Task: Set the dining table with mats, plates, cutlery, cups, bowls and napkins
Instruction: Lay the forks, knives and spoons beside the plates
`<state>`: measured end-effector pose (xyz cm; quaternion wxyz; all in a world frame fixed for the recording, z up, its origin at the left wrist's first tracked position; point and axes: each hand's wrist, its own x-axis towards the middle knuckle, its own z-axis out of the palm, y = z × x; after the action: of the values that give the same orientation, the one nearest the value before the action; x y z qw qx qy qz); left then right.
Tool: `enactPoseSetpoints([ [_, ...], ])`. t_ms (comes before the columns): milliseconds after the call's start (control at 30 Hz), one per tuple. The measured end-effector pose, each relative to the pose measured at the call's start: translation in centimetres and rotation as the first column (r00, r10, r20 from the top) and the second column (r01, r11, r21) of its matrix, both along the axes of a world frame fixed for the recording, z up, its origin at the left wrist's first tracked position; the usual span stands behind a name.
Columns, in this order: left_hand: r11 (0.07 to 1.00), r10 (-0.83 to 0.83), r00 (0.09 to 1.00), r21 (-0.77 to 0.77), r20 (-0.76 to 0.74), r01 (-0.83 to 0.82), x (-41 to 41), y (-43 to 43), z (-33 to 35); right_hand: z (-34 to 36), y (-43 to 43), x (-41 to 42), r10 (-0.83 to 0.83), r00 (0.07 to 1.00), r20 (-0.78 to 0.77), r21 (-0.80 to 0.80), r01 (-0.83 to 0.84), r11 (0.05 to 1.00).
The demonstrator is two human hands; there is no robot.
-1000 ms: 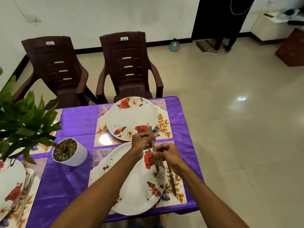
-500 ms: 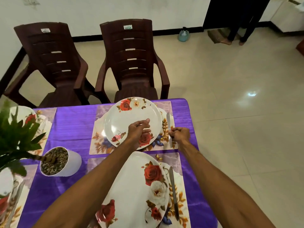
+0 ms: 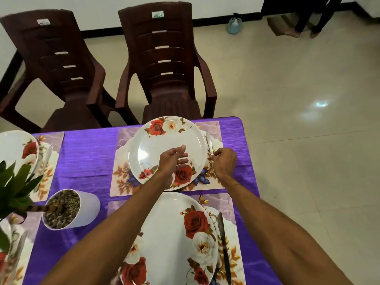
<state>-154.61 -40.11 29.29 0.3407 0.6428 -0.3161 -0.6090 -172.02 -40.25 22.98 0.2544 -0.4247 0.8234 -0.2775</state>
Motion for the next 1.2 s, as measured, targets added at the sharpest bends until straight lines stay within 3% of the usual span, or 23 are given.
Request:
enactPoseSetpoints([
  [400, 1.0, 0.004, 1.0, 0.019, -0.004, -0.004, 0.5, 0.1, -0.2, 0.5, 0.7, 0.7, 0.08, 0.994, -0.078, -0.013, -0.081, 0.997],
  [767, 0.999, 0.048, 0.998, 0.007, -0.04, -0.047, 1.1, 2.0, 1.4, 2.7, 3.0, 0.3, 0.058, 0.998, -0.012, -0.141, -0.059, 0.988],
  [1000, 0.997, 0.07, 0.997, -0.025, -0.041, -0.071, 3.4, 7.5, 3.8, 5.4, 7.5, 5.0, 0.242, 0.97, 0.01, -0.258, -0.231, 0.938],
  [1200, 0.988, 0.146, 0.989, -0.042, -0.009, -0.147, 9.6, 14.4, 4.6, 7.3, 11.8, 10.6, 0.45, 0.893, 0.021, -0.276, -0.427, 0.861],
])
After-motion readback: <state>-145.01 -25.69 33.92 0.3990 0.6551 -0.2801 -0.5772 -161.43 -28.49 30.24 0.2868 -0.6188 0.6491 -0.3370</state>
